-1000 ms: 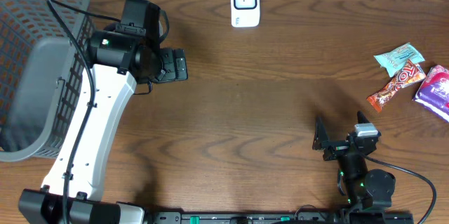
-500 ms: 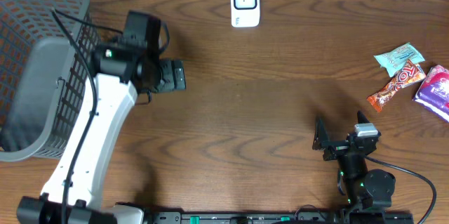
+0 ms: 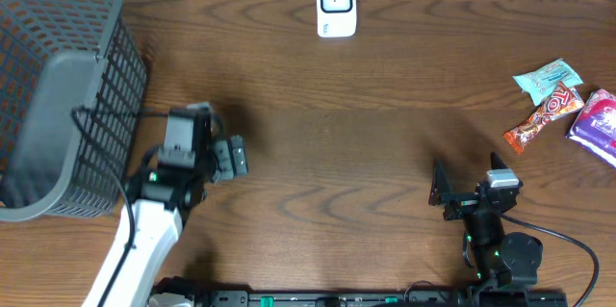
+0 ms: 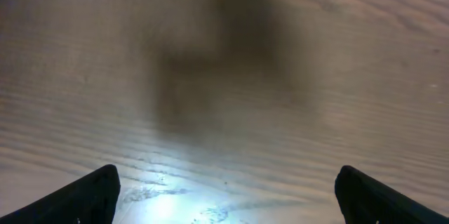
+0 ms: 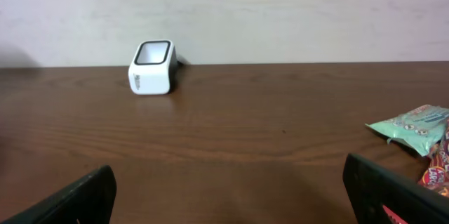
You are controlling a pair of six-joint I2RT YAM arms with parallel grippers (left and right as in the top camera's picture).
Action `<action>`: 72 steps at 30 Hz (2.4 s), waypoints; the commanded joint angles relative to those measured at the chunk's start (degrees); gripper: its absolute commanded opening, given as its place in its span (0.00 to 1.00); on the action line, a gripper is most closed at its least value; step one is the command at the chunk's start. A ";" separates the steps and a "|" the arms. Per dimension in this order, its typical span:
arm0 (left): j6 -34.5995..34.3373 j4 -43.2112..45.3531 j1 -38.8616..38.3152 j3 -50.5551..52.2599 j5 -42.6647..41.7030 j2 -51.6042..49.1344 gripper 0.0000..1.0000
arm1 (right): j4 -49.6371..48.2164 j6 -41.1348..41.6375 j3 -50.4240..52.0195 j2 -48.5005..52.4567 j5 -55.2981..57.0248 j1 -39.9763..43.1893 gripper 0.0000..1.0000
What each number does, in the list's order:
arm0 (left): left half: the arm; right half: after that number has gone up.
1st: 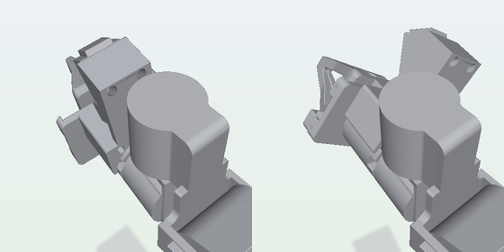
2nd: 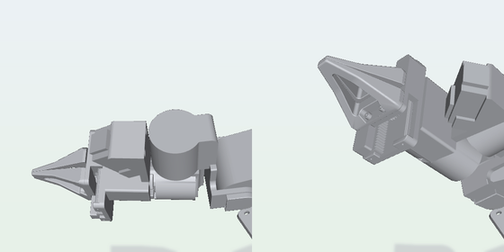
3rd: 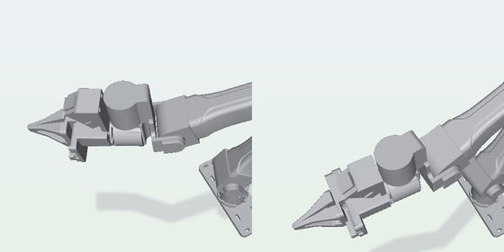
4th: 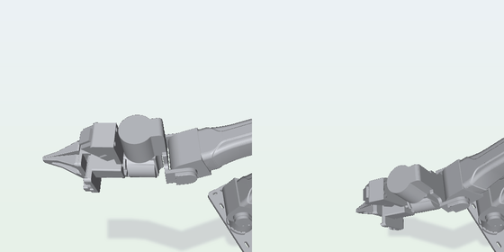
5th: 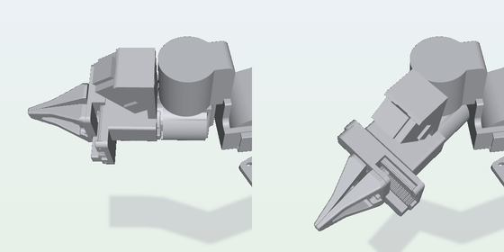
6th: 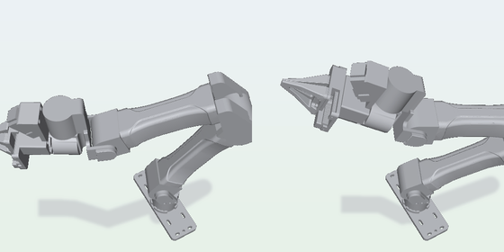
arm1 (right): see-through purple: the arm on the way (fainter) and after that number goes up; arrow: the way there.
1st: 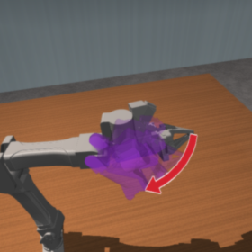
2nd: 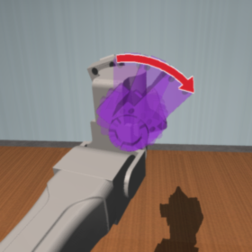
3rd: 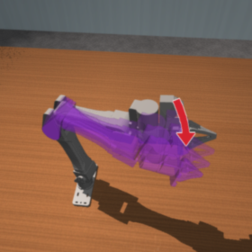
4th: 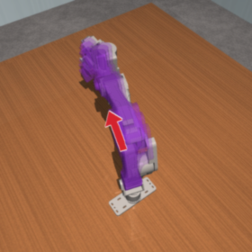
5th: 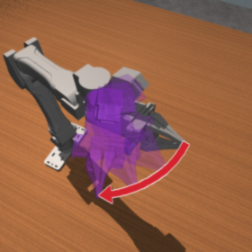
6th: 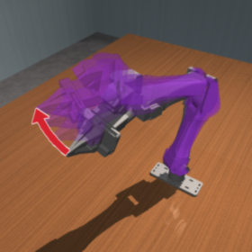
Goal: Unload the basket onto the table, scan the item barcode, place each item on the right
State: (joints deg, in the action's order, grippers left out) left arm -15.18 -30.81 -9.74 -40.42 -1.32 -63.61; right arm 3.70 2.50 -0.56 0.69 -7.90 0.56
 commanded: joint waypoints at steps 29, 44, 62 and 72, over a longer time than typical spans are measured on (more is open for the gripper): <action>0.31 27.52 7.74 40.15 -5.35 44.85 0.98 | 0.09 -0.39 0.20 -0.37 -0.17 0.20 0.99; 1.64 31.71 7.74 40.19 -3.82 63.58 0.98 | 0.09 -0.42 0.20 -0.37 -0.15 0.20 0.99; 8.37 27.39 7.72 40.19 -7.30 63.56 0.98 | 0.07 -0.39 0.20 -0.37 -0.15 0.20 0.99; 11.96 27.39 7.67 40.19 -8.70 63.54 0.98 | 0.07 -0.39 0.20 -0.37 -0.15 0.20 0.99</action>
State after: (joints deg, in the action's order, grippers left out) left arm -5.32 -0.82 -2.28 -0.80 -7.35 -0.58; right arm 3.64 2.50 -0.51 0.67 -7.90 0.56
